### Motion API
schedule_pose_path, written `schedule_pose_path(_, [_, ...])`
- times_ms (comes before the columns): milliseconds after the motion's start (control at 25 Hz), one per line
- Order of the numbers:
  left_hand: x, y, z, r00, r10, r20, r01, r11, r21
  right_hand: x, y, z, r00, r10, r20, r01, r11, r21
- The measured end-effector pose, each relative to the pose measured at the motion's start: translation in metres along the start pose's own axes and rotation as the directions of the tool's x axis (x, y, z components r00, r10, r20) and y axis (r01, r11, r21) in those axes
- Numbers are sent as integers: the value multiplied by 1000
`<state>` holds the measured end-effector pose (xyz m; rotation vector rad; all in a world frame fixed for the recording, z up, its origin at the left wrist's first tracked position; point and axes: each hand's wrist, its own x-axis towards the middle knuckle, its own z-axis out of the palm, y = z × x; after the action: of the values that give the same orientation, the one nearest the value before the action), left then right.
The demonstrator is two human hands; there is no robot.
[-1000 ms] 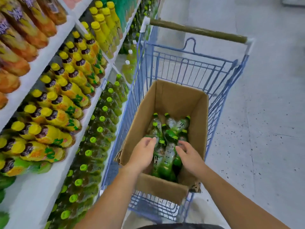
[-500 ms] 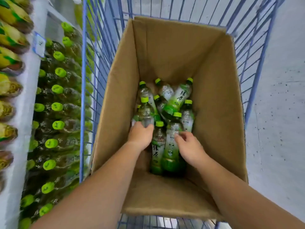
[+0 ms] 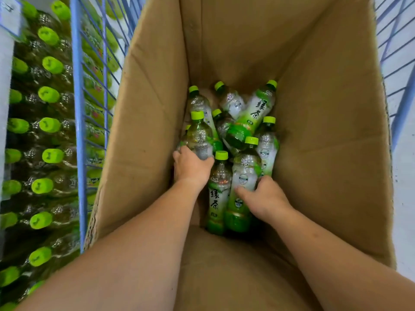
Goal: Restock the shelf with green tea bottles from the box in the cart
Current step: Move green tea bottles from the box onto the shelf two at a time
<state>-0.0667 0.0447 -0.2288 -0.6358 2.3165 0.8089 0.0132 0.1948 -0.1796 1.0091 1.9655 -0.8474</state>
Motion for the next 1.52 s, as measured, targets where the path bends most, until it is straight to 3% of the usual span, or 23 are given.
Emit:
schedule_pose_path(160, [2,2,8,997,-23,-69,19,998,-57,0,-8,4,999,35,-41,-42,985,-166])
schedule_pose_path(240, [6,4,8,995,-30,-95,26,999,-46,2,-10,5,998,34,-48,-41,987,-156])
schedule_pose_path(520, [1,9,-4,995,-49,-84,40,994,-105,5,-5,2,994,51,-95,-43,996,83])
schedule_pose_path(800, [-21,30,-38,997,81,10,-81,996,-47,10,-13,-13,990,49,-135,0,940,340])
schedule_pose_path(960, [-33,48,-70,983,6,181,2,999,-45,12,-21,-20,998,-56,-13,53,810,584])
schedule_pose_path(1080, [-50,46,-85,966,-50,252,84,988,-127,8,-24,-22,983,-88,163,-51,715,697])
schedule_pose_path(1240, [-81,41,-98,962,-8,272,100,940,-327,-8,-34,-36,937,-148,316,-172,592,787])
schedule_pose_path(1360, [-106,36,-110,966,62,252,53,904,-425,-22,-38,-51,928,-199,314,-146,582,800])
schedule_pose_path(1520, [-128,34,-124,958,101,268,70,824,-562,-47,-48,-71,922,-277,270,-31,642,766])
